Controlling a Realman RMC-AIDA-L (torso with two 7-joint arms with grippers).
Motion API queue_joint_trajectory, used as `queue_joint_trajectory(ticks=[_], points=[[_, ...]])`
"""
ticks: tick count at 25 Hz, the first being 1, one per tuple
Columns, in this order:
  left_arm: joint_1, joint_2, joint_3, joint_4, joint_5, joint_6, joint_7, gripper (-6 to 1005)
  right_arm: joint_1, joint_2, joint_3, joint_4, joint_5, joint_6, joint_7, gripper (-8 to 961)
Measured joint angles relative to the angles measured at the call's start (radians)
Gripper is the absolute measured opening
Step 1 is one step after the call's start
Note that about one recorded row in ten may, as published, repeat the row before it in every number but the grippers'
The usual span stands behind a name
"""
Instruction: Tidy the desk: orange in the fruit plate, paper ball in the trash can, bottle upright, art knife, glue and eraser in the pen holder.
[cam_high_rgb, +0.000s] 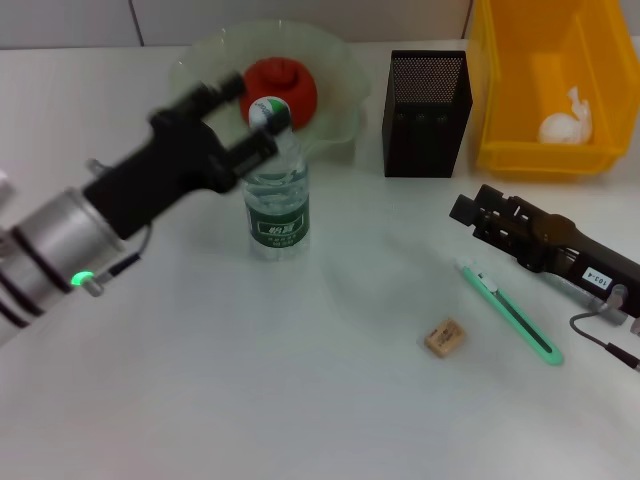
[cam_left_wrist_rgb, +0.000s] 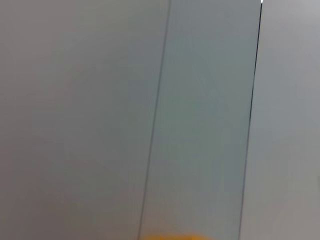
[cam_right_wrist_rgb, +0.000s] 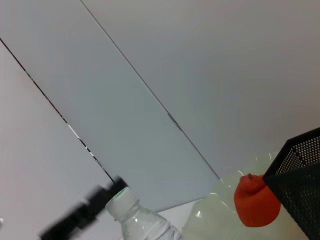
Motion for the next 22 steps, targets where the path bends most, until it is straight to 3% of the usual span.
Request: queue_joint_trajectory(ticks=[2, 6, 9, 10, 11, 12, 13, 14, 15, 16, 17, 20, 21, 22], points=[[0.009, 0.002, -0.006, 0.002, -0.023, 0.046, -0.002, 671, 0.000, -0.001, 0.000, -0.001, 0.001, -0.001, 0.000, 764], [0.053, 0.013, -0.068, 0.003, -0.083, 0.298, -0.039, 795, 0.003, -0.003, 0.007, -0.023, 0.011, -0.026, 0.006, 764], [0.069, 0.029, -0.079, 0.004, -0.060, 0.352, -0.054, 795, 0.002, -0.006, 0.007, -0.086, 0.010, -0.079, 0.042, 764], [0.076, 0.045, -0.078, 0.002, -0.026, 0.357, -0.053, 795, 0.000, -0.009, 0.005, -0.141, 0.009, -0.122, 0.076, 764], [0.088, 0.075, -0.078, 0.001, 0.062, 0.354, -0.046, 795, -0.004, -0.012, -0.010, -0.300, -0.010, -0.225, 0.182, 764], [0.088, 0.075, -0.078, 0.001, 0.062, 0.354, -0.046, 795, -0.004, -0.012, -0.010, -0.300, -0.010, -0.225, 0.182, 765], [0.091, 0.093, -0.081, 0.001, 0.123, 0.343, -0.044, 795, -0.004, -0.015, -0.033, -0.527, -0.038, -0.321, 0.349, 765], [0.093, 0.113, -0.084, 0.002, 0.201, 0.333, -0.045, 795, -0.004, -0.015, -0.033, -0.527, -0.038, -0.321, 0.349, 765], [0.093, 0.113, -0.084, 0.002, 0.201, 0.333, -0.045, 795, -0.002, -0.015, -0.047, -0.633, -0.050, -0.352, 0.427, 765], [0.093, 0.113, -0.084, 0.002, 0.201, 0.333, -0.045, 795, 0.005, -0.020, -0.107, -0.878, -0.090, -0.412, 0.604, 765], [0.095, 0.140, -0.084, 0.015, 0.323, 0.331, -0.056, 795, 0.005, -0.020, -0.107, -0.878, -0.090, -0.412, 0.604, 765], [0.099, 0.145, -0.084, 0.032, 0.368, 0.339, -0.072, 795, 0.036, -0.033, -0.220, -1.262, -0.207, -0.454, 0.875, 764], [0.103, 0.146, -0.084, 0.047, 0.397, 0.341, -0.087, 795, 0.075, -0.039, -0.308, -1.471, -0.339, -0.461, 1.028, 764], [0.103, 0.146, -0.084, 0.047, 0.397, 0.341, -0.087, 795, 0.075, -0.039, -0.308, -1.471, -0.339, -0.461, 1.028, 764]])
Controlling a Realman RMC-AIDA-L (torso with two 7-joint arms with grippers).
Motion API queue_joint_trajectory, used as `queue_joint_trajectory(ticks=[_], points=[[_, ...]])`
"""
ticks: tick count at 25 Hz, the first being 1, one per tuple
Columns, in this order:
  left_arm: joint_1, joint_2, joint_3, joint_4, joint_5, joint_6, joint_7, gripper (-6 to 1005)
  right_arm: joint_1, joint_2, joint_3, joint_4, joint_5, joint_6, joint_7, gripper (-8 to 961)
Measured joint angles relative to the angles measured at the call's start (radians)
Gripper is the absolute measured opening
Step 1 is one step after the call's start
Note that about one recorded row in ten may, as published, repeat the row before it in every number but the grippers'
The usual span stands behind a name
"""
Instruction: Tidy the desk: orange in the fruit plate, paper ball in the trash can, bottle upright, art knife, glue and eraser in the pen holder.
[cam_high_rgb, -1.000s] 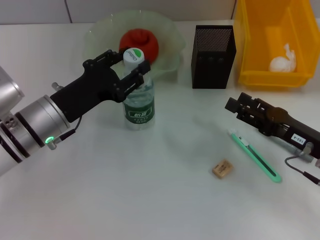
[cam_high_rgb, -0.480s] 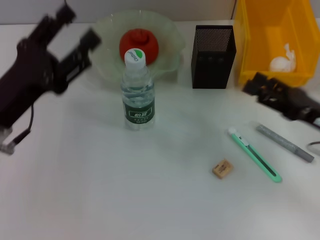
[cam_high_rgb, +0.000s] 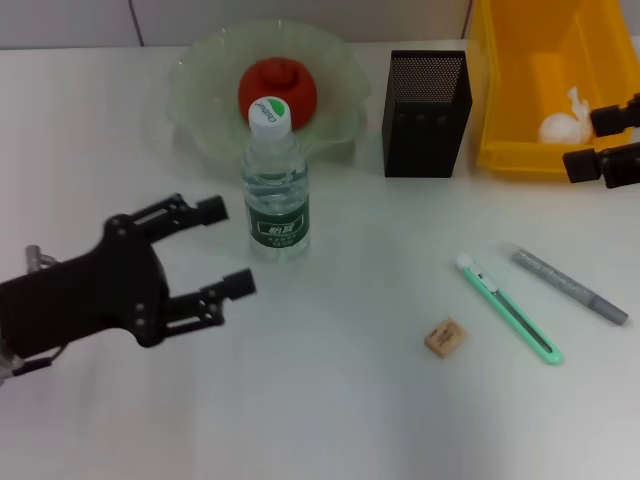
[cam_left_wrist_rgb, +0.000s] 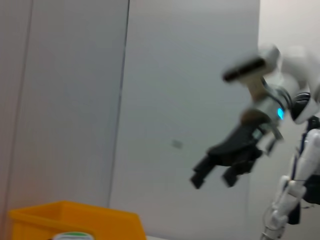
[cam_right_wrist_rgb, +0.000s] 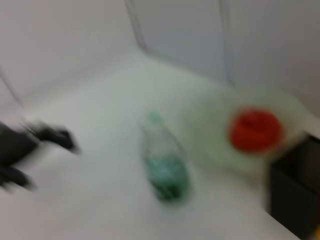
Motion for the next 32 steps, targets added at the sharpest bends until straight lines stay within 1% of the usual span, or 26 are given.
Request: queue_joint_trajectory(ticks=[1, 2, 3, 4, 5, 6, 7, 8, 9, 10, 11, 12, 13, 14, 15, 16, 18, 19, 20, 21, 22, 24, 25, 26, 29, 32], points=[[0.002, -0.004, 0.000, 0.010, 0.025, -0.002, -0.010, 795, 0.045, -0.001, -0.104, -0.140, -0.138, -0.006, 0.120, 764], [-0.003, -0.011, 0.000, 0.014, 0.043, -0.002, -0.011, 795, 0.045, -0.001, -0.104, -0.140, -0.138, -0.006, 0.120, 763], [-0.003, -0.011, 0.000, 0.014, 0.043, -0.002, -0.011, 795, 0.066, 0.002, -0.157, -0.178, -0.207, -0.004, 0.166, 763], [-0.007, -0.020, 0.000, 0.019, 0.060, -0.006, -0.011, 795, 0.108, 0.019, -0.258, -0.188, -0.335, -0.005, 0.228, 763], [-0.010, -0.023, 0.000, 0.019, 0.065, -0.012, -0.011, 795, 0.108, 0.019, -0.258, -0.188, -0.335, -0.005, 0.228, 763], [-0.011, -0.024, 0.001, 0.019, 0.065, -0.013, -0.011, 795, 0.131, 0.034, -0.335, -0.131, -0.419, 0.007, 0.254, 764], [-0.011, -0.024, 0.001, 0.019, 0.065, -0.013, -0.011, 795, 0.131, 0.034, -0.335, -0.131, -0.419, 0.007, 0.254, 764], [-0.011, -0.024, 0.001, 0.019, 0.065, -0.013, -0.011, 795, 0.136, 0.036, -0.367, -0.104, -0.443, 0.023, 0.265, 765], [-0.013, -0.025, 0.002, 0.019, 0.066, -0.015, -0.012, 795, 0.145, 0.038, -0.459, -0.035, -0.485, 0.063, 0.306, 765], [-0.013, -0.025, 0.002, 0.019, 0.066, -0.015, -0.012, 795, 0.145, 0.038, -0.459, -0.035, -0.485, 0.063, 0.306, 765], [-0.020, -0.020, 0.000, 0.019, 0.068, -0.016, -0.030, 795, 0.151, 0.037, -0.540, 0.025, -0.498, 0.100, 0.359, 764], [-0.020, -0.019, 0.000, 0.019, 0.069, -0.016, -0.032, 795, 0.151, 0.037, -0.540, 0.025, -0.498, 0.100, 0.359, 764], [-0.021, -0.019, 0.000, 0.019, 0.069, -0.016, -0.033, 795, 0.156, 0.037, -0.578, 0.065, -0.501, 0.121, 0.385, 764], [-0.021, -0.019, 0.000, 0.019, 0.069, -0.019, -0.033, 795, 0.164, 0.037, -0.638, 0.127, -0.502, 0.159, 0.423, 764], [-0.021, -0.019, 0.000, 0.019, 0.069, -0.019, -0.033, 795, 0.164, 0.037, -0.638, 0.127, -0.502, 0.159, 0.423, 764], [-0.021, -0.019, 0.000, 0.019, 0.070, -0.021, -0.033, 795, 0.166, 0.038, -0.665, 0.154, -0.503, 0.183, 0.444, 763], [-0.021, -0.020, 0.001, 0.015, 0.071, -0.028, -0.033, 795, 0.168, 0.039, -0.723, 0.208, -0.503, 0.241, 0.491, 763], [-0.021, -0.021, 0.005, 0.010, 0.071, -0.037, -0.033, 795, 0.168, 0.039, -0.762, 0.256, -0.504, 0.297, 0.524, 763], [-0.021, -0.021, 0.005, 0.010, 0.071, -0.037, -0.033, 795, 0.168, 0.039, -0.762, 0.256, -0.504, 0.297, 0.524, 764], [-0.019, -0.023, 0.006, 0.009, 0.072, -0.046, -0.033, 795, 0.167, 0.041, -0.783, 0.299, -0.503, 0.349, 0.548, 764], [-0.019, -0.023, 0.006, 0.009, 0.072, -0.046, -0.033, 795, 0.167, 0.041, -0.783, 0.299, -0.503, 0.349, 0.548, 764], [-0.017, -0.025, 0.007, 0.009, 0.072, -0.054, -0.033, 795, 0.167, 0.042, -0.795, 0.361, -0.499, 0.410, 0.568, 765], [-0.017, -0.025, 0.007, 0.009, 0.072, -0.054, -0.033, 795, 0.167, 0.042, -0.795, 0.361, -0.499, 0.410, 0.568, 765], [-0.017, -0.026, 0.006, 0.008, 0.072, -0.056, -0.033, 795, 0.167, 0.042, -0.796, 0.393, -0.494, 0.446, 0.572, 764], [-0.015, -0.028, 0.004, 0.008, 0.072, -0.056, -0.033, 795, 0.169, 0.043, -0.797, 0.425, -0.487, 0.481, 0.573, 763], [-0.015, -0.029, 0.003, 0.008, 0.072, -0.056, -0.033, 795, 0.170, 0.043, -0.798, 0.442, -0.486, 0.499, 0.573, 716]])
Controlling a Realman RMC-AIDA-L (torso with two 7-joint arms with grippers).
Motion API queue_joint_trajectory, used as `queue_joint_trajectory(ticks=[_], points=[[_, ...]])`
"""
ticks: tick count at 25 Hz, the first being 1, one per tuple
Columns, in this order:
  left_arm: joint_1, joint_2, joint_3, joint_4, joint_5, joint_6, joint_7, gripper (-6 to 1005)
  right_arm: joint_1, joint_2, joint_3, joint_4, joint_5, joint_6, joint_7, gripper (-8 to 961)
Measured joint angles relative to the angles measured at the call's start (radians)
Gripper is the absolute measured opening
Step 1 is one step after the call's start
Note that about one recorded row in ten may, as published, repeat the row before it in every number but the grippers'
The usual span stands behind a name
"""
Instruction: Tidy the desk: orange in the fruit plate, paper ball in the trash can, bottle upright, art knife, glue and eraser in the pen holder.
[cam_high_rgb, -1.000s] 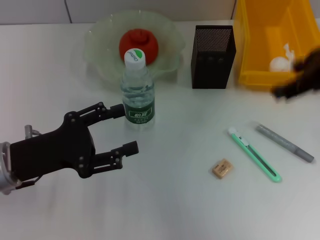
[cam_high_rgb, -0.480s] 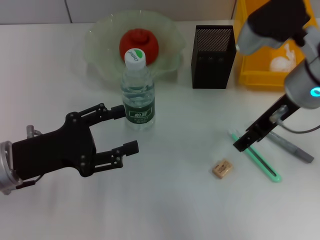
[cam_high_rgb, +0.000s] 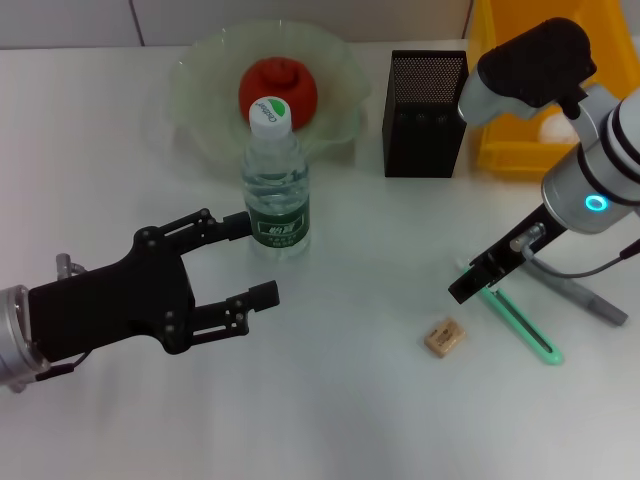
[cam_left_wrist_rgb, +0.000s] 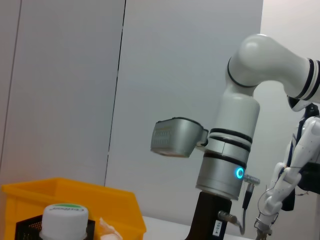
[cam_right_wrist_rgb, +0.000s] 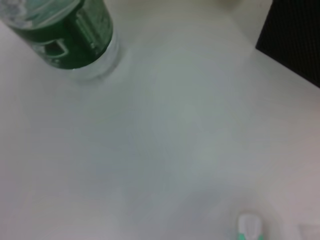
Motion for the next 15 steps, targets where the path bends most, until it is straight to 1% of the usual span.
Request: queue_joint_trajectory(ticks=[2, 7, 15], points=[[0.001, -0.001, -0.001, 0.000, 0.000, 0.003, 0.000, 795, 0.001, 0.000, 0.000, 0.025, 0.000, 0.017, 0.000, 686], [0.004, -0.007, -0.003, 0.001, 0.000, 0.012, 0.001, 795, 0.002, 0.000, -0.001, 0.034, 0.000, 0.028, -0.002, 608], [0.004, -0.009, -0.003, 0.003, 0.000, 0.020, 0.001, 796, 0.011, -0.003, -0.002, 0.068, -0.004, 0.042, -0.007, 396]])
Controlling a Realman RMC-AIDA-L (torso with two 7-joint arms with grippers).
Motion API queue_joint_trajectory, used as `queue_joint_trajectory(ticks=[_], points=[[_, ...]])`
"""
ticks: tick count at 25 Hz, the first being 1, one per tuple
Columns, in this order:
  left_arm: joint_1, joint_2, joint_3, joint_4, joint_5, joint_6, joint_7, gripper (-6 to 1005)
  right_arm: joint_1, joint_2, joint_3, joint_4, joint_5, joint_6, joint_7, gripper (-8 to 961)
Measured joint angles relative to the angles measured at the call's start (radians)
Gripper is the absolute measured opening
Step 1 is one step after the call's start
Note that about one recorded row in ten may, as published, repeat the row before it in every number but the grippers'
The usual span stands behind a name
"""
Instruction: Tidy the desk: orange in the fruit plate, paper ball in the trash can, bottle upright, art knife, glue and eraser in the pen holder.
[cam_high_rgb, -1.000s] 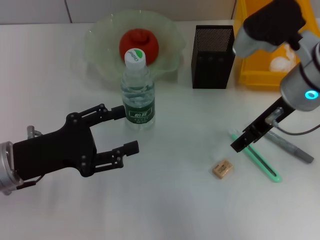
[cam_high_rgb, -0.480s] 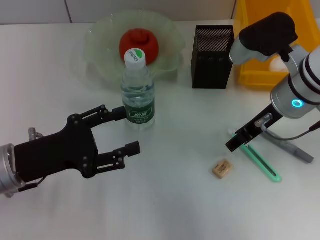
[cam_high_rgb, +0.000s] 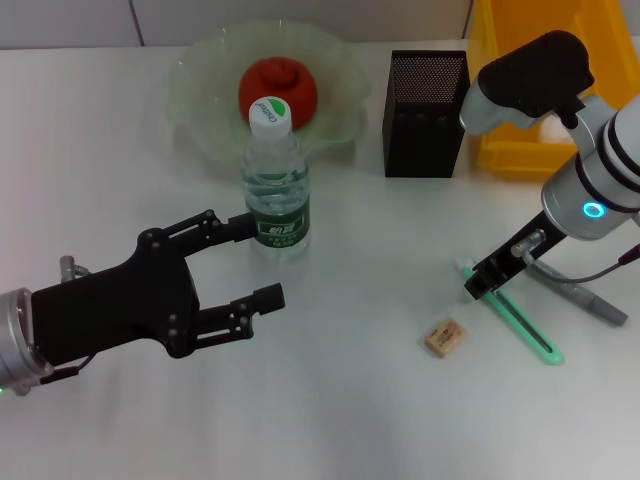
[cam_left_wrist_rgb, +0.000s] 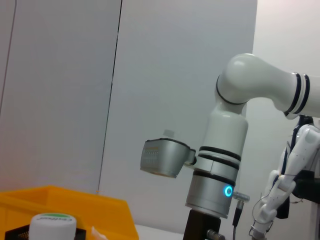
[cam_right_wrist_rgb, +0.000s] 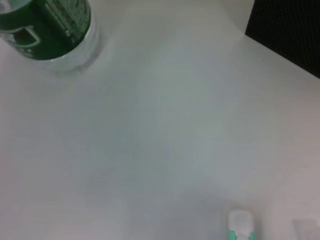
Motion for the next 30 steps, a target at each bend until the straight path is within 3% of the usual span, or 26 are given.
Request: queue_joint_trajectory(ticks=[7, 12, 15, 21, 26, 30], points=[[0.004, 0.000, 0.000, 0.002, -0.003, 0.006, 0.000, 796, 0.002, -0.001, 0.000, 0.008, -0.002, 0.003, -0.001, 299], [0.004, 0.001, 0.000, 0.001, -0.005, 0.006, -0.001, 796, 0.002, 0.000, 0.000, 0.009, -0.003, 0.004, -0.001, 304], [0.003, 0.001, 0.000, 0.000, -0.006, 0.006, -0.001, 796, 0.002, 0.000, 0.001, 0.007, -0.003, 0.004, -0.001, 236], [0.006, 0.002, -0.010, -0.003, -0.005, 0.006, -0.001, 796, -0.026, -0.003, 0.021, -0.076, 0.001, -0.009, -0.009, 180], [0.018, 0.008, -0.047, -0.003, -0.003, 0.033, -0.001, 796, -0.101, -0.004, 0.172, -0.315, 0.050, -0.063, -0.049, 173], [0.021, 0.010, -0.060, -0.003, -0.002, 0.046, -0.001, 796, -0.235, -0.001, 0.402, -0.508, 0.345, 0.023, -0.194, 173]])
